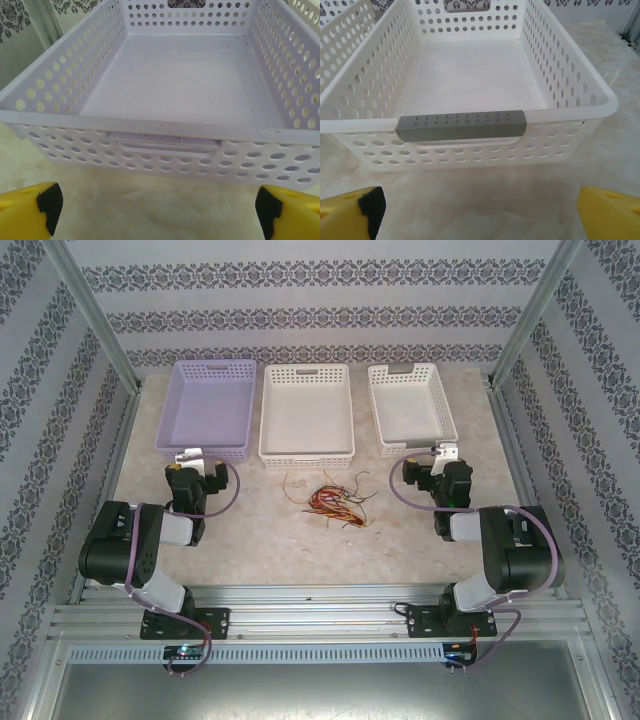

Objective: Untangle the cables

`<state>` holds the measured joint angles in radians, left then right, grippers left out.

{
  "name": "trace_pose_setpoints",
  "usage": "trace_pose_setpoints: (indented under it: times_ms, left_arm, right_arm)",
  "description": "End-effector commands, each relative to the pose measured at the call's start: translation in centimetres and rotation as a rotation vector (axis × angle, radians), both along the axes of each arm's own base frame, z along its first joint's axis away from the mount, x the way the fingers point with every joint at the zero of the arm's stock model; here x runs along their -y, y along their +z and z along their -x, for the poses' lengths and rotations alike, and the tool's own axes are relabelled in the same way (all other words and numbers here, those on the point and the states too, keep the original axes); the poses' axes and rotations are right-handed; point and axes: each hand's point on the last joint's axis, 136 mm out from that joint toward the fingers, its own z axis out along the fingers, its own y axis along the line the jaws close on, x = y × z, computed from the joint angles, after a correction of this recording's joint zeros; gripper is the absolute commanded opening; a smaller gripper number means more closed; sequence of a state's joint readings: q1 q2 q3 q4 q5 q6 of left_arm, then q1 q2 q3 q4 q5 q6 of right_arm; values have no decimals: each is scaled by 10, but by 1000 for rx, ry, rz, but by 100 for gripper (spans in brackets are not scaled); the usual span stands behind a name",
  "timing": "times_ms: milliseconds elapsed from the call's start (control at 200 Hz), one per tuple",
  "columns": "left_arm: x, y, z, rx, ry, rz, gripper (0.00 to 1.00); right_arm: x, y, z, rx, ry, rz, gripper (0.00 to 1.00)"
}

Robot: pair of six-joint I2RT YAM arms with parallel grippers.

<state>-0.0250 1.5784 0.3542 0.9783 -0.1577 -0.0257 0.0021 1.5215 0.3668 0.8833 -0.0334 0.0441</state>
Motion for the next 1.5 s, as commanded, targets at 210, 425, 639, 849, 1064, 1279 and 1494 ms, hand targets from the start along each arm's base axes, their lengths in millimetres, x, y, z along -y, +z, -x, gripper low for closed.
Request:
trace_pose_setpoints:
  times_ms: [210, 425, 639, 849, 1064, 1279, 1494]
  left_arm:
    - [4, 2, -5, 2, -19, -8, 100]
    - [4, 2, -5, 3, -19, -7, 100]
    - [4, 2, -5, 3, -19, -7, 100]
    - [4, 2, -5, 3, -19, -8, 100]
    - [4, 2, -5, 2, -20, -7, 100]
    - [4, 2, -5, 2, -19, -7, 100]
    - [4, 2, -5, 1, -19, -8, 100]
  right_arm:
    - [3, 14, -6, 42, -21, 35, 98]
    - [3, 14, -6, 41, -20, 33, 98]
    - [3, 13, -6, 41, -19, 32, 98]
    - [-7, 29, -6, 31, 49, 18, 98]
    - [-15, 71, 7, 65, 88, 24, 98]
    - [-18, 120, 14, 109, 47, -71, 98]
    - [-23, 136, 16, 27, -65, -325, 98]
